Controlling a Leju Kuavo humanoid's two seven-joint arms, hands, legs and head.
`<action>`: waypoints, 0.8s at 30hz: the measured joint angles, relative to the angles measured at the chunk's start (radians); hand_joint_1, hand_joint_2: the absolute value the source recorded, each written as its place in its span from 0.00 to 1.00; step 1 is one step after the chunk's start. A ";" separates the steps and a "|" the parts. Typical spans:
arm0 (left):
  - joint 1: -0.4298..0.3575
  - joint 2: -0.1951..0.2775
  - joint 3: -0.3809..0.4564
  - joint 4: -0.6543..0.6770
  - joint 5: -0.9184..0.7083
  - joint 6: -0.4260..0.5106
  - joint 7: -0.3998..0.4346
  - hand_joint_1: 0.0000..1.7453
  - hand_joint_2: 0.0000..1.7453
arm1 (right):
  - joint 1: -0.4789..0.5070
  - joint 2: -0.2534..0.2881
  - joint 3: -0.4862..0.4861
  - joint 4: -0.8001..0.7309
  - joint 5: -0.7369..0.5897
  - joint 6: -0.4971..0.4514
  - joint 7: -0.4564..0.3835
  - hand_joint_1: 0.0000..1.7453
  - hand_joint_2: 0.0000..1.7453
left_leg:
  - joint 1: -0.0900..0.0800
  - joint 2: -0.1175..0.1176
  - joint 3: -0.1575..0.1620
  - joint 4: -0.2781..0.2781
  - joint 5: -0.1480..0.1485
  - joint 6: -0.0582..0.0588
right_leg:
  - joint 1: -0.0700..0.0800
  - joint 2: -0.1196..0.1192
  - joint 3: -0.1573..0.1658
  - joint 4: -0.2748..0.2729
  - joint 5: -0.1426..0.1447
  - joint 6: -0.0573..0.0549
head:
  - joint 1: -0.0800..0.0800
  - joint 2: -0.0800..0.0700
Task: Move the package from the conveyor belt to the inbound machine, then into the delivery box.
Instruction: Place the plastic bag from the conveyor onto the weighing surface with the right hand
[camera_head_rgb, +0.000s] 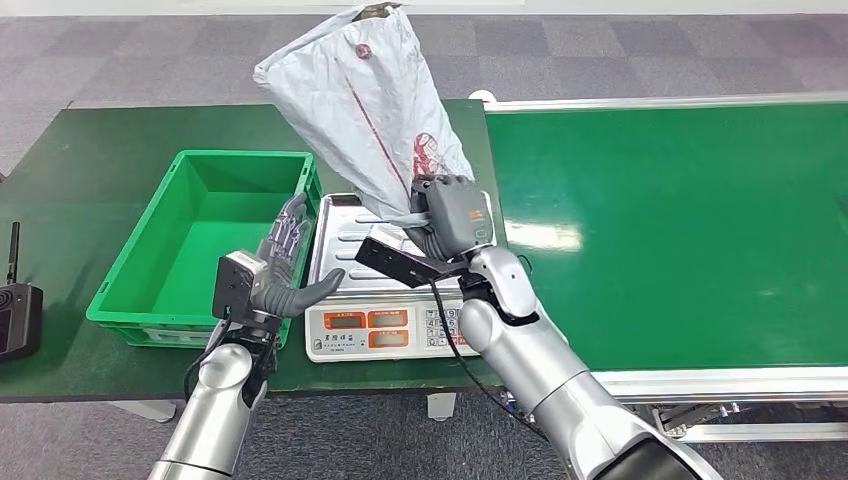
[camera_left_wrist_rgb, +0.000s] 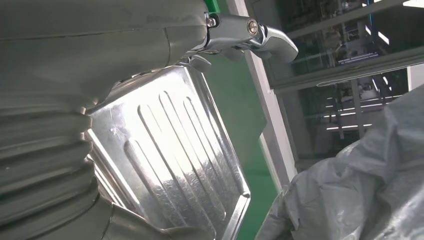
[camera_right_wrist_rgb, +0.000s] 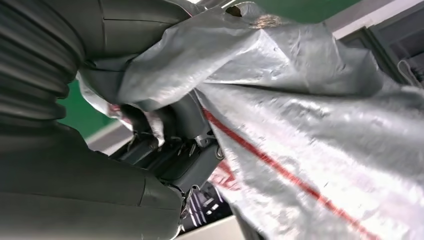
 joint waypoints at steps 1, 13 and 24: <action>-0.002 0.000 0.000 0.000 -0.001 0.001 0.000 0.00 1.00 | 0.000 -0.003 0.000 0.000 -0.012 -0.003 -0.001 0.00 1.00 | 0.000 0.000 0.000 0.000 0.000 0.000 | 0.000 0.000 0.000 0.000 0.000 0.000 | 0.000 0.000; -0.009 0.001 0.002 0.003 -0.010 0.012 -0.002 0.00 1.00 | 0.036 -0.052 -0.058 -0.017 -0.347 0.149 -0.111 0.00 1.00 | 0.000 -0.001 0.000 0.000 0.000 0.000 | 0.000 0.000 0.000 0.000 0.000 0.000 | 0.000 0.000; 0.003 0.004 0.025 -0.008 -0.008 0.025 -0.010 0.00 1.00 | 0.029 -0.081 -0.092 -0.030 -0.437 0.269 -0.145 0.00 1.00 | 0.000 -0.001 0.000 0.000 0.000 0.000 | 0.000 0.000 0.000 0.000 0.000 0.000 | 0.000 0.000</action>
